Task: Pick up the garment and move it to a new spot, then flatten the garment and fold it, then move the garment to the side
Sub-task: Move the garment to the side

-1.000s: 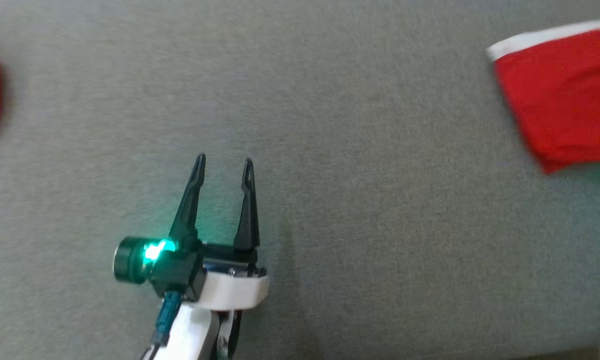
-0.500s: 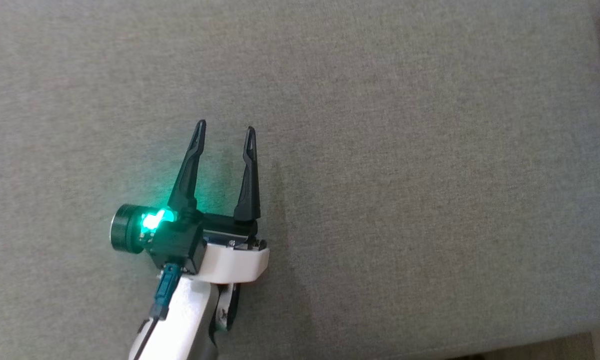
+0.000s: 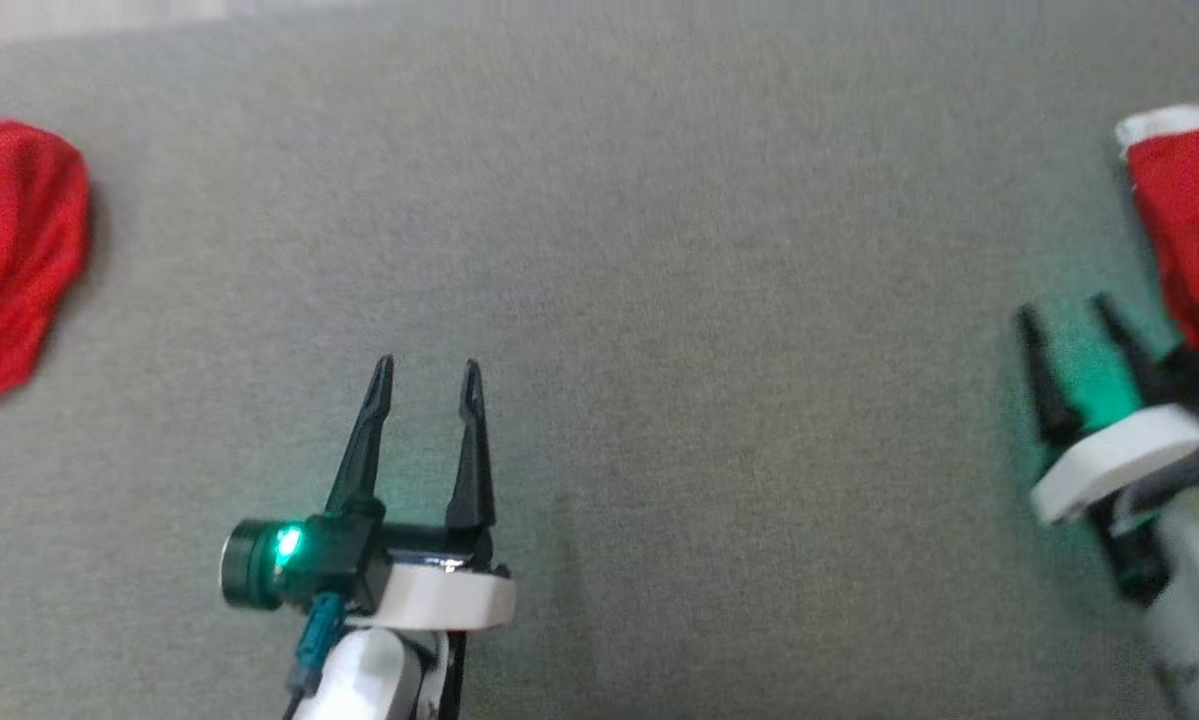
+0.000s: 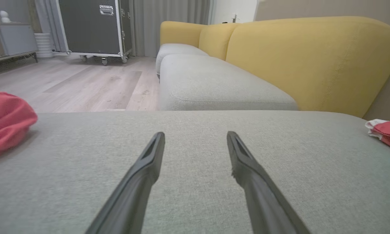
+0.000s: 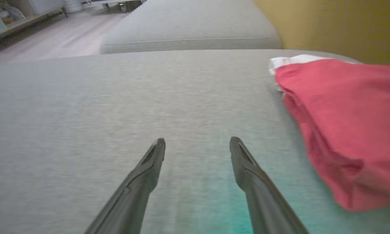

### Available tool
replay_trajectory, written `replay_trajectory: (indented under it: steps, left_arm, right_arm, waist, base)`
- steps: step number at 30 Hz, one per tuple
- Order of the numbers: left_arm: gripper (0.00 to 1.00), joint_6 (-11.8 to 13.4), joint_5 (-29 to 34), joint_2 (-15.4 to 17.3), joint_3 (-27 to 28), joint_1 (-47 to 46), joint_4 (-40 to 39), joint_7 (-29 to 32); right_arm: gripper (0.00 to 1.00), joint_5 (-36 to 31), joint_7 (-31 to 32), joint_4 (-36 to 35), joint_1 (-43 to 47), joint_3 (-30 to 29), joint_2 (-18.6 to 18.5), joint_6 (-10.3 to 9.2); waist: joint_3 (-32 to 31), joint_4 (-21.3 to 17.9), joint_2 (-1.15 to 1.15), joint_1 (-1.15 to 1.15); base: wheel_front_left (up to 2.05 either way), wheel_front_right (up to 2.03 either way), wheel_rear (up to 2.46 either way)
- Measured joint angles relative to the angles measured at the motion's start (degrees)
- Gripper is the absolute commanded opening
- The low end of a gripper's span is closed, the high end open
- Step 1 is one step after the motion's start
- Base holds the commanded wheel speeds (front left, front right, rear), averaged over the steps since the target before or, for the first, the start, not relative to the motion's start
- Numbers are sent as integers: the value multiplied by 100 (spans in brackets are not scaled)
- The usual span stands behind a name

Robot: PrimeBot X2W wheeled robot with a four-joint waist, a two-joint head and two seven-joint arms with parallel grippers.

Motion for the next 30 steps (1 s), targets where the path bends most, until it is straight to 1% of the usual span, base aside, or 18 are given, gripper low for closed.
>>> replay_trajectory:
  steps: [2, 5, 7, 12, 13, 19, 22, 24, 26, 30]
  left_arm:
    - [100, -40, -62, 0, 67, 91, 62, 0]
    - [100, -107, -98, -2, 157, 297, 153, 0]
    - [100, -107, -98, 0, 278, 486, 193, 0]
    - [100, -114, -98, 2, 503, 942, 209, 0]
    - [100, -154, -98, 1, 537, 1022, 183, 0]
    - [100, -158, -97, 3, 775, 1396, -141, 0]
    - [100, -163, -85, 4, 878, 1591, -252, 0]
    - [100, -208, -51, 5, 954, 1730, -272, 0]
    - [100, -210, 0, 9, 1004, 1860, -274, 0]
    - [100, -309, 100, 12, 1015, 1959, -238, 0]
  right_arm:
    - [100, -2, -94, 12, 146, 194, 233, 0]
    - [100, -2, -172, 7, 344, 336, 501, 0]
    - [100, -30, -174, -269, 527, 321, 643, 0]
    - [100, -508, -175, -1169, 1201, -89, 943, 0]
    - [100, -602, -175, -1328, 1382, -199, 1005, 0]
    - [100, -1038, -176, -2148, 2353, -742, 1422, 0]
    - [100, -1151, -176, -2388, 2715, -925, 1589, 0]
    - [100, -1174, -176, -2473, 2916, -964, 1670, 0]
    - [100, -1265, -176, -2506, 3089, -961, 1704, 0]
    - [100, -1322, -176, -2510, 3216, -989, 1782, 0]
  waist:
    - [-231, 44, 0, 0]
    - [-587, 105, 0, 0]
    - [-823, 141, 0, 0]
    - [-1389, 217, 0, 0]
    - [-1488, 232, 0, 0]
    - [-1956, 316, 0, 0]
    - [-2121, 350, 0, 0]
    - [-2208, 364, 0, 0]
    - [-2270, 373, 0, 1]
    - [-2370, 391, 0, 1]
  base:
    - [0, 0, 0]
    - [0, 0, 0]
    - [0, 0, 0]
    - [0, 0, 0]
    - [0, 0, 0]
    - [0, 0, 0]
    - [0, 0, 0]
    - [0, 0, 0]
    - [0, 0, 0]
    - [0, 0, 0]
